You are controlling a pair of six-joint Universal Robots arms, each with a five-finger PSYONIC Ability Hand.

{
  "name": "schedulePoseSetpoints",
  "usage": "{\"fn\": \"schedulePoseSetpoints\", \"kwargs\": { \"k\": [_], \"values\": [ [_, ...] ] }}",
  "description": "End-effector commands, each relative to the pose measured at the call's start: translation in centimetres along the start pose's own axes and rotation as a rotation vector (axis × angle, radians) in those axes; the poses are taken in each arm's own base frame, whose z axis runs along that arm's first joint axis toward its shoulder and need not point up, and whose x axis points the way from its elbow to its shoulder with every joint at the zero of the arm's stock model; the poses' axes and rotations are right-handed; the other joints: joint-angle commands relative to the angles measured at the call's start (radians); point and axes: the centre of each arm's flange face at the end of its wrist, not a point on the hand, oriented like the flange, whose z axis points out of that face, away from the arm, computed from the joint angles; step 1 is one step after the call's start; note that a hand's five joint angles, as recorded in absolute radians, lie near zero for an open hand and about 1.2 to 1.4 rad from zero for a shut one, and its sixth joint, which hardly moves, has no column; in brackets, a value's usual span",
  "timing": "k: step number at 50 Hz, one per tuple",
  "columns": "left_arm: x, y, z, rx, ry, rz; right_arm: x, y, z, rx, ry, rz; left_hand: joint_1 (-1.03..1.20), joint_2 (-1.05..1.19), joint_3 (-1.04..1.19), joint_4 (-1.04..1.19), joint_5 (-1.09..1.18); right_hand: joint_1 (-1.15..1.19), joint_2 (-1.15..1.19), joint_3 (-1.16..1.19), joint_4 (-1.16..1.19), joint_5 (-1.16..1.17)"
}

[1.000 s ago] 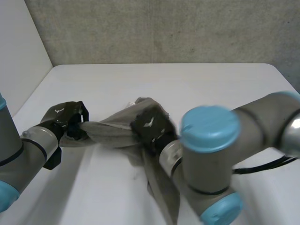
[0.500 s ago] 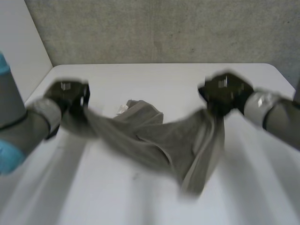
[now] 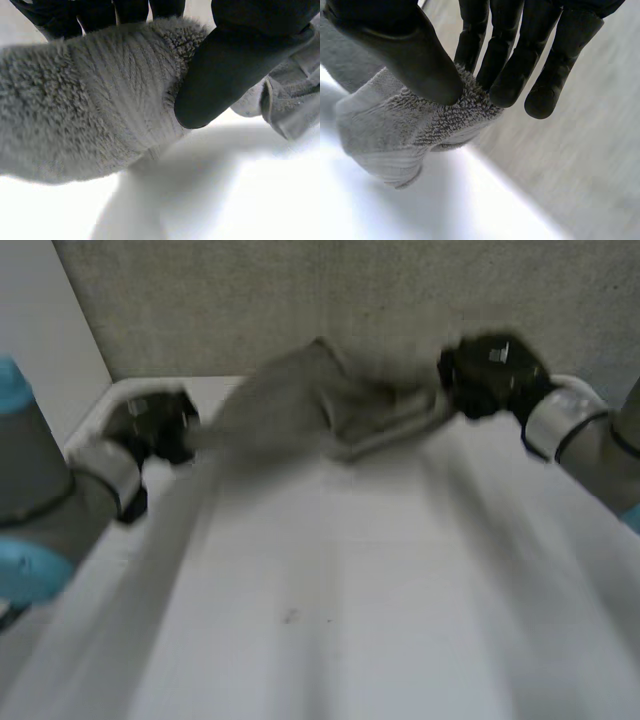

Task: Fold the towel.

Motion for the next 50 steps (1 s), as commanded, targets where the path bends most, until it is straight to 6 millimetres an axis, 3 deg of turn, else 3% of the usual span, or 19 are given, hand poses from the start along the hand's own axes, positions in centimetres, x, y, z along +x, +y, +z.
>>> {"fn": "schedulePoseSetpoints", "kwargs": {
  "k": [1, 6, 10, 15, 17, 18, 20, 23, 26, 27, 28, 29, 34, 36, 37, 39, 41, 45, 50],
  "values": [
    [0.3, 7.5, -2.9, -0.218, 0.044, 0.113, -0.9, 7.6, -1.9, -0.360, -0.069, 0.091, 0.206, 0.178, 0.179, 0.177, 0.199, 0.069, 0.100, 0.073, 0.065, 0.071],
    [0.2, 8.3, -3.8, -0.233, 0.051, 0.170, -0.3, 8.4, -2.5, -0.402, -0.031, 0.115, 0.206, 0.178, 0.179, 0.177, 0.199, 0.069, 0.100, 0.073, 0.065, 0.071],
    [0.2, 7.7, -4.0, -0.217, 0.049, 0.180, 0.3, 7.7, -3.0, -0.393, -0.003, 0.122, 0.206, 0.178, 0.179, 0.177, 0.199, 0.069, 0.100, 0.073, 0.065, 0.071],
    [0.1, 3.2, -5.4, -0.065, 0.026, 0.184, 1.8, 5.5, -4.0, -0.350, 0.059, 0.174, 0.206, 0.178, 0.179, 0.177, 0.199, 0.069, 0.100, 0.073, 0.065, 0.071],
    [0.1, 2.2, -5.8, -0.028, 0.024, 0.187, 4.1, 4.3, -4.6, -0.298, 0.140, 0.216, 0.206, 0.178, 0.179, 0.177, 0.199, 0.069, 0.100, 0.073, 0.065, 0.071],
    [0.1, 2.2, -5.8, -0.028, 0.024, 0.187, 4.1, 4.3, -4.6, -0.297, 0.141, 0.216, 0.206, 0.178, 0.179, 0.177, 0.199, 0.069, 0.100, 0.073, 0.065, 0.071],
    [-0.2, 0.6, -6.6, 0.031, 0.010, 0.189, 7.3, 4.2, -4.6, -0.244, 0.254, 0.232, 0.206, 0.178, 0.179, 0.177, 0.199, 0.069, 0.100, 0.073, 0.065, 0.071],
    [-0.4, 0.3, -7.0, 0.048, -0.001, 0.191, 8.7, 4.4, -4.5, -0.221, 0.315, 0.224, 0.206, 0.178, 0.179, 0.177, 0.199, 0.069, 0.100, 0.073, 0.065, 0.071],
    [-0.2, 0.4, -7.1, 0.044, 0.007, 0.193, 10.0, 6.2, -4.0, -0.254, 0.369, 0.219, 0.206, 0.178, 0.179, 0.177, 0.199, 0.069, 0.100, 0.073, 0.065, 0.071],
    [-0.1, 0.6, -7.1, 0.041, 0.014, 0.192, 9.8, 7.4, -3.9, -0.301, 0.366, 0.228, 0.206, 0.178, 0.179, 0.177, 0.199, -0.104, -0.073, -0.100, -0.108, -0.102],
    [-0.1, 0.6, -7.1, 0.041, 0.014, 0.192, 9.1, 8.1, -4.0, -0.351, 0.342, 0.228, 0.206, 0.178, 0.179, 0.177, 0.199, -0.803, -0.773, -0.799, -0.807, -0.802],
    [0.0, 0.9, -7.1, 0.029, 0.014, 0.191, 8.5, 8.5, -4.4, -0.397, 0.323, 0.224, 0.206, 0.178, 0.179, 0.177, 0.199, -1.152, -1.122, -1.148, -1.156, -1.151],
    [0.2, 3.0, -6.0, -0.045, 0.032, 0.187, 7.5, 8.3, -5.2, -0.434, 0.286, 0.201, 0.206, 0.178, 0.179, 0.177, 0.199, -1.152, -1.122, -1.148, -1.156, -1.151],
    [0.2, 3.0, -5.7, -0.047, 0.034, 0.188, 6.6, 7.2, -5.8, -0.418, 0.262, 0.182, 0.206, 0.178, 0.179, 0.177, 0.199, -1.152, -1.122, -1.148, -1.156, -1.151],
    [0.2, 3.0, -5.6, -0.047, 0.034, 0.188, 4.9, 5.6, -6.4, -0.376, 0.208, 0.159, 0.206, 0.178, 0.179, 0.177, 0.199, -1.152, -1.122, -1.148, -1.156, -1.151],
    [0.0, 3.2, -4.8, -0.055, 0.030, 0.186, 4.8, 5.6, -6.4, -0.375, 0.208, 0.158, 0.206, 0.178, 0.179, 0.177, 0.199, -1.152, -1.122, -1.148, -1.156, -1.151],
    [-0.1, 3.1, -4.6, -0.055, 0.027, 0.185, 1.1, 4.2, -7.7, -0.328, 0.081, 0.106, 0.206, 0.178, 0.179, 0.177, 0.199, -1.152, -1.122, -1.148, -1.156, -1.151],
    [-0.2, 3.4, -4.2, -0.064, 0.024, 0.184, -1.6, 4.7, -9.1, -0.343, -0.001, 0.021, 0.206, 0.178, 0.179, 0.177, 0.199, -1.152, -1.122, -1.148, -1.156, -1.151],
    [-0.2, 3.7, -4.1, -0.076, 0.025, 0.183, -2.9, 5.6, -10.3, -0.377, -0.045, -0.059, 0.206, 0.178, 0.179, 0.177, 0.199, -1.152, -1.122, -1.148, -1.156, -1.151]
  ]
}}
